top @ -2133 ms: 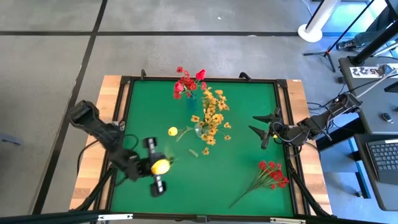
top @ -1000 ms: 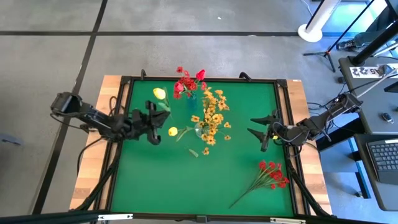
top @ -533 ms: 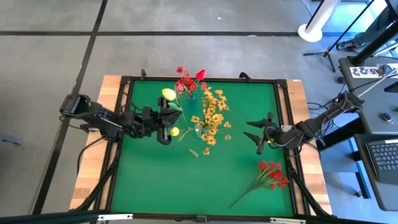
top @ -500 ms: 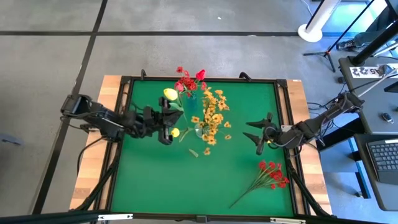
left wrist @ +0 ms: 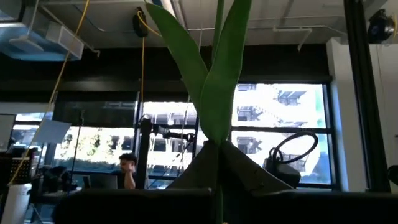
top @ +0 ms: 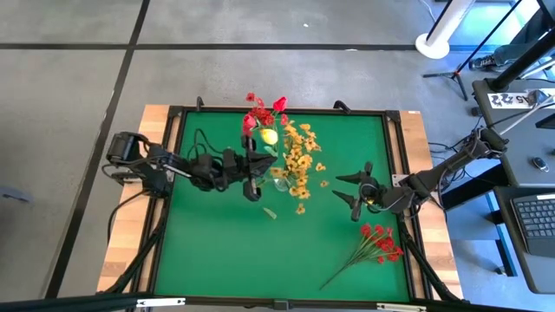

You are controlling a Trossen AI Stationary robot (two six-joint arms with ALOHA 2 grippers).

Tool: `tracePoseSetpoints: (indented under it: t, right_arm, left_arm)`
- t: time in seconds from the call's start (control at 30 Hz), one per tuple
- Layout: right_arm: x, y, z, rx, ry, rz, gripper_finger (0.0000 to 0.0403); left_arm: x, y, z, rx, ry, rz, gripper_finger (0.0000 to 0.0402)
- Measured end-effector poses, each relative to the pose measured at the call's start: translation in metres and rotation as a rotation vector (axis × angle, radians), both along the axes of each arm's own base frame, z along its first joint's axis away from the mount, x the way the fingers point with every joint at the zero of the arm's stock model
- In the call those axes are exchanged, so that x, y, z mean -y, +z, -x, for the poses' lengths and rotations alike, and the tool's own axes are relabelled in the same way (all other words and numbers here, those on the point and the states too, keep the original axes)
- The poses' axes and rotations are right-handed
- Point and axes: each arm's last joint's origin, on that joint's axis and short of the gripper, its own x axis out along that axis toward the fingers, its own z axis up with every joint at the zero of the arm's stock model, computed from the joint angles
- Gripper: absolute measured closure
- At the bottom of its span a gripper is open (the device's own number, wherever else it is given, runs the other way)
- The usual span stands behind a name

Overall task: Sort flowers into vase by color
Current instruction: Put the yellow flower into the transparent vase

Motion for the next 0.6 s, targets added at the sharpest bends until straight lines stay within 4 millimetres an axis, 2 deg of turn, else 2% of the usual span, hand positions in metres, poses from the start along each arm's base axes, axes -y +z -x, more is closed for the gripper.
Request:
tracePoseSetpoints:
  t: [0.2, 0.6]
  right_arm:
    - [-0.0008, -0.0003, -0.0002, -0.006, 0.028, -0.009, 0.0183]
    - [-0.0010, 0.0006, -0.0005, 0.005, 0.026, -0.023, 0.0183]
  left_arm:
    - [0.0046, 0.0111, 0.0036, 0.031, 0.015, -0.044, 0.0401]
    - [0.0014, 0.0082, 0.0017, 0.021, -0.004, -0.083, 0.0401]
